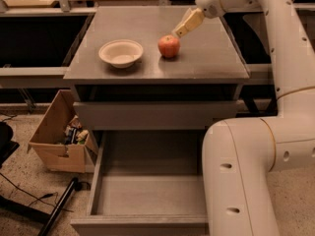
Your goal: Pick apple from middle drawer and place on counter
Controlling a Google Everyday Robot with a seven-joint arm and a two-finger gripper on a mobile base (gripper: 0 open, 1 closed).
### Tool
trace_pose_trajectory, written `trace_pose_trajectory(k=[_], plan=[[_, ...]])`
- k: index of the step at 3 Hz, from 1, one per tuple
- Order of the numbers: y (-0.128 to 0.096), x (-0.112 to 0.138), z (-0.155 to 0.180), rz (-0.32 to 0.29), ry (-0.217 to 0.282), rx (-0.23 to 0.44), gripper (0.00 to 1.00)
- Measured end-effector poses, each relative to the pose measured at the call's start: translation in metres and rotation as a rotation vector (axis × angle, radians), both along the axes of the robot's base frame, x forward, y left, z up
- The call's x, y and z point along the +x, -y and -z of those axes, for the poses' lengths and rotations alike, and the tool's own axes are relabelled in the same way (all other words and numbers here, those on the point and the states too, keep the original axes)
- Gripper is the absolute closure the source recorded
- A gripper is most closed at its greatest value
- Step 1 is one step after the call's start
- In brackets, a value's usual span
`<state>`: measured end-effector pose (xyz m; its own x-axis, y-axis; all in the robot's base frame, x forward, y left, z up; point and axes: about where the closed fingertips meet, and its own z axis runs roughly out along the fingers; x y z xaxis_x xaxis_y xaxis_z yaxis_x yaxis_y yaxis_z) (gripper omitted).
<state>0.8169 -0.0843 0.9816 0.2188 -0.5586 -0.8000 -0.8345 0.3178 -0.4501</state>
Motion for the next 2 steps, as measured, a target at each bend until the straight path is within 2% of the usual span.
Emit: trace_pose_trajectory(k=[1,2], plan=[[0.06,-0.02,-0.017,0.143,-0.016,-0.107,0.0],[0.148,-0.045,0.051,0.326,-0.186,-0.159,0.0]])
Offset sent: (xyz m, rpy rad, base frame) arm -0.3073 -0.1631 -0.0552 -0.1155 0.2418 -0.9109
